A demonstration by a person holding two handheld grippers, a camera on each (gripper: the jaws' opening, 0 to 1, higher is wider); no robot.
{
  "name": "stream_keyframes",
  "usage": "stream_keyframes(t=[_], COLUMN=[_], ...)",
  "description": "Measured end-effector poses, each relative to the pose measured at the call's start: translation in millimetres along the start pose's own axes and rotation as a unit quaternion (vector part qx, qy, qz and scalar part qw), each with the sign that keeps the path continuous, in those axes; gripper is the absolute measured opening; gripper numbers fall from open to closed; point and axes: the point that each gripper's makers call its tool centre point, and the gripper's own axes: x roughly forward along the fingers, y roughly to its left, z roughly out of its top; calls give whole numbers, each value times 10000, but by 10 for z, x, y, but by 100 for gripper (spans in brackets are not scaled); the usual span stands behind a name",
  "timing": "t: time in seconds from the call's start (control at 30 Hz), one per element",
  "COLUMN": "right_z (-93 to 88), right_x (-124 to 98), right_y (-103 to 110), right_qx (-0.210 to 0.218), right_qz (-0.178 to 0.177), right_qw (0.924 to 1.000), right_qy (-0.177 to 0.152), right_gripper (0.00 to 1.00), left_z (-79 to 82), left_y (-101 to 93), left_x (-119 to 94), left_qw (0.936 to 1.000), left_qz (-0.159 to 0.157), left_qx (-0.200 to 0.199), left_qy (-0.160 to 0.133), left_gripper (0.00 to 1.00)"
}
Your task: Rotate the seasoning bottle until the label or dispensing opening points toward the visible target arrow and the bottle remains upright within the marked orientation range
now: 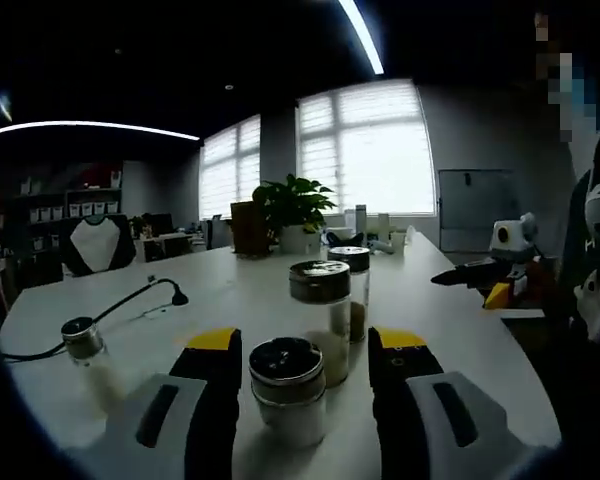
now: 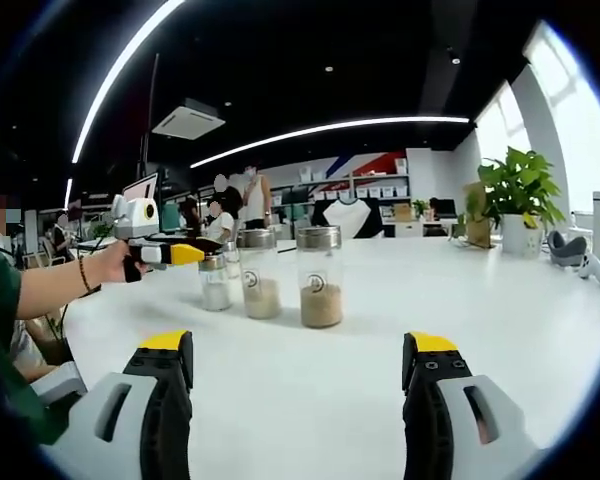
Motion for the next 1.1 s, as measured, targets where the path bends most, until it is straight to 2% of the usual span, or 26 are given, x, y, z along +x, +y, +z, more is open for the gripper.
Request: stream_keyframes(t=[0.07,0.17,0.2,0.27,0.33,0.5,0.63,0.83,0.93,0.97,1.03,1.1], right_z=[6,15,22,35,40,53,53,64,74,84,93,105], right_x=[-4,-10,-13,-16,-13,1,-2,-1,2,1,0,-2], right_y=[-14,-24,-26,-25,-21,-4,17,17,16,17,19,18], right_qx=[3,2,13,22,22,10,2,-10,-13,-9,-22,-43], right_qz=[-16,-30,-34,-34,-30,-3,15,17,19,19,20,22], right_qw=[10000,10000,10000,10000,10000,10000,10000,10000,10000,10000,10000,10000], right_qy=[-6,-10,-21,-47,-45,-47,-47,-48,-44,-59,-52,-59], right_gripper=[88,88,88,88,88,88,88,88,88,88,88,88], left_z=[-4,23,29,-26,-5,-50,-73,-96,-20,-21,-46,-49], left_y=[10,-15,26,134,113,67,82,97,96,104,111,96], left_x=[10,18,14,4,1,2,6,12,10,6,14,19], left_qw=[9999,9990,9989,9993,9993,9986,9981,9977,9964,9965,9978,9975], left_qz=[-104,-388,-376,-116,-254,-470,-548,-604,-688,-686,-635,-670], left_qx=[44,-191,-268,-332,-292,-227,-242,-283,-467,-458,-198,-217], left_qy=[19,-80,-103,81,-4,126,132,105,-145,-140,-17,-11], left_gripper=[54,54,54,54,53,52,47,46,45,45,43,42])
